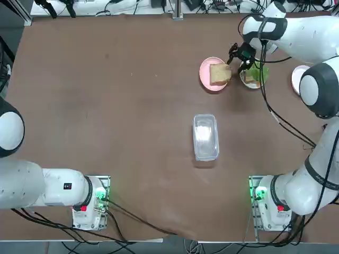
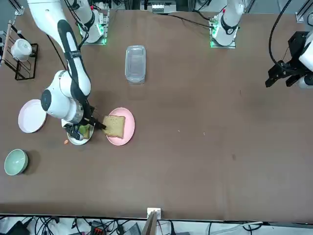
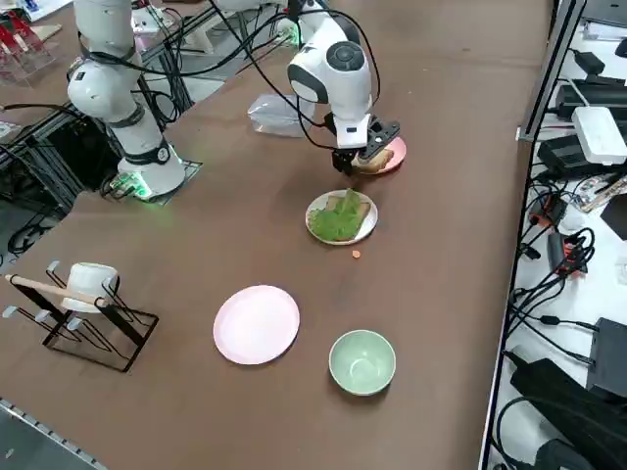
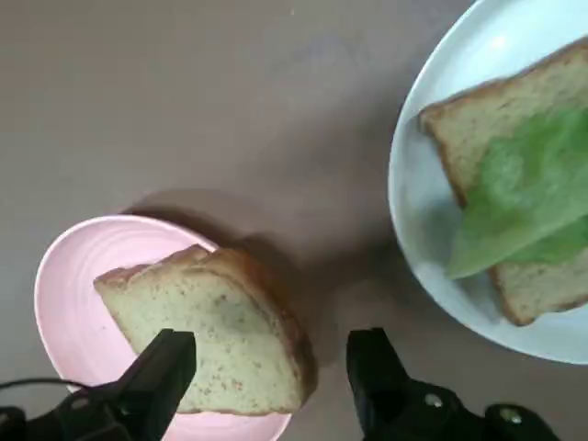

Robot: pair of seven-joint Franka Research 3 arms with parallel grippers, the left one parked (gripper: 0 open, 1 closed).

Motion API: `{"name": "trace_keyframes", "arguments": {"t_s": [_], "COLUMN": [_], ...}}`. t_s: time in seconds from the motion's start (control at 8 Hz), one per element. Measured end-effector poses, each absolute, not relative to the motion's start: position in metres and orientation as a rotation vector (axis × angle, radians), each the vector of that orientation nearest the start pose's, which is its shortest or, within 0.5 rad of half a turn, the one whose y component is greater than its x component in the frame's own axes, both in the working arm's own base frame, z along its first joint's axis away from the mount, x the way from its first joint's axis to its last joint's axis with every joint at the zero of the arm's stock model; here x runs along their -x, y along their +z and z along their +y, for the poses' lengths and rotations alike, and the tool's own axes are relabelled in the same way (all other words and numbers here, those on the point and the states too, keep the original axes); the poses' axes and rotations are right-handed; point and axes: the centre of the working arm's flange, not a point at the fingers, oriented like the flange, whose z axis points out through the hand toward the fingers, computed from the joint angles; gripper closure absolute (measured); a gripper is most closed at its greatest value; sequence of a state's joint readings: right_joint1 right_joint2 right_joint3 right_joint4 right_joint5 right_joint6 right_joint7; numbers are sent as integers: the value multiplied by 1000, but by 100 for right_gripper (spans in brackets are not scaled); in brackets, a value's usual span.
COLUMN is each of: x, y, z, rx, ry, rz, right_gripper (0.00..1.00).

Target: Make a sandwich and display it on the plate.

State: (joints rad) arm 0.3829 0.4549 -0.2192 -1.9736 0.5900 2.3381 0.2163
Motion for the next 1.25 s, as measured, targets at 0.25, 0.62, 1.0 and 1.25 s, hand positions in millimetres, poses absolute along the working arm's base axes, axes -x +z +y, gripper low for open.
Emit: {"name": "trace_keyframes", "arguments": {"t_s": [0.25,0.62,1.0,1.25], "x": [-595,-594,-593,-593], "y": [231,218,215,214], "z": [117,116,119,129], "rx": [2764,2781,2788,2796], "ry": [180,194,188,170], "rz": [631,582,567,546], "right_gripper": [3,6,16,18]}}
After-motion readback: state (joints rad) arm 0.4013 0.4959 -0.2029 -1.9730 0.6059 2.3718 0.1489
